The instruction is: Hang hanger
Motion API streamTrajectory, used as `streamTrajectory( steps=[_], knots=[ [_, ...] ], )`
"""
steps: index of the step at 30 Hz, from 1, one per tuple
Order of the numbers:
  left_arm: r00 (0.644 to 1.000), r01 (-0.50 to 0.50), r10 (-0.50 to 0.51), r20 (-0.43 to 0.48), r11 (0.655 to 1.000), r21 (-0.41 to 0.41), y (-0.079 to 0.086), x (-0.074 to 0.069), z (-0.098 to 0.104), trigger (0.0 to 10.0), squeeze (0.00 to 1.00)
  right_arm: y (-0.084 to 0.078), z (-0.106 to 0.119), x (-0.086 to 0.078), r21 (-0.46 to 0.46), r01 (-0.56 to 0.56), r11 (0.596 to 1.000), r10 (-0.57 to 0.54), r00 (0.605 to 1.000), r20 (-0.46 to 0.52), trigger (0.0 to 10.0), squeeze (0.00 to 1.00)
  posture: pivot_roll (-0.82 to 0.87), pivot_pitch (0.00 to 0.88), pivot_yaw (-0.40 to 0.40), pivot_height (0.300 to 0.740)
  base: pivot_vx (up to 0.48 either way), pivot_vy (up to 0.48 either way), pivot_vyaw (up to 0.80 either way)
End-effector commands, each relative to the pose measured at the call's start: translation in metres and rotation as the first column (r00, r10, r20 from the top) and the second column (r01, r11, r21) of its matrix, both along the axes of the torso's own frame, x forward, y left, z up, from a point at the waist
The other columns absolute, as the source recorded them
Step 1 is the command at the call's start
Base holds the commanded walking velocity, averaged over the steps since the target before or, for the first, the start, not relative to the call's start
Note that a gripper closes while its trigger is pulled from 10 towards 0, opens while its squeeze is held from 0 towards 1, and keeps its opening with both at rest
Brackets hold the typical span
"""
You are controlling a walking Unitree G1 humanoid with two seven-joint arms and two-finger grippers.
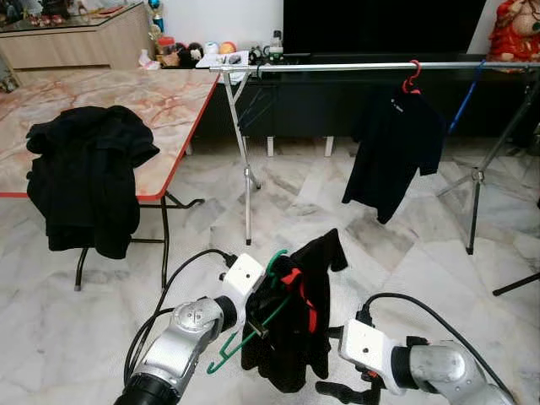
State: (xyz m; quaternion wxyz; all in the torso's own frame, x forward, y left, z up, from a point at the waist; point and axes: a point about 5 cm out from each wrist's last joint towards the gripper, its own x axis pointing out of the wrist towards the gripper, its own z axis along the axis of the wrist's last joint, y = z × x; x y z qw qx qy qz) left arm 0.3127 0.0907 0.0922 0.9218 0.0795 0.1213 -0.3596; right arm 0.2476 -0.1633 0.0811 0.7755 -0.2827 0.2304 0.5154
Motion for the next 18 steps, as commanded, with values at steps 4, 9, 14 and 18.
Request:
streamTrajectory(
  steps=[4, 9, 14, 18],
  knots=[
    [0.999, 0.016, -0.016, 0.031, 1.000, 0.007, 0.007, 0.003, 0.005, 10.0, 0.00, -0.002, 0.023, 0.012, 0.121, 0.088, 0.989, -0.103, 0.987, 0.126, 10.0, 0.00, 0.09, 0.080, 0.051, 0.740, 0.000, 0.000, 0.00],
    [0.989, 0.144, -0.145, 0.002, 0.980, 0.135, 0.015, -0.009, -0.010, 10.0, 0.00, -0.038, 0.064, 0.041, 0.255, 0.265, 0.930, -0.332, 0.903, 0.272, 10.0, 0.00, 0.08, 0.073, 0.057, 0.740, 0.000, 0.000, 0.00],
    [0.980, 0.198, -0.196, -0.032, 0.970, 0.144, 0.018, -0.015, -0.016, 10.0, 0.00, -0.034, 0.079, 0.035, 0.288, 0.164, 0.943, -0.247, 0.927, 0.281, 10.0, 0.00, 0.07, 0.072, 0.058, 0.740, 0.000, 0.000, 0.00],
    [0.961, 0.274, -0.276, -0.011, 0.949, 0.157, 0.016, -0.019, -0.013, 10.0, 0.00, -0.031, 0.061, 0.029, 0.156, 0.086, 0.984, -0.120, 0.967, 0.224, 10.0, 0.00, 0.07, 0.071, 0.058, 0.740, 0.000, 0.000, 0.00]
  ],
)
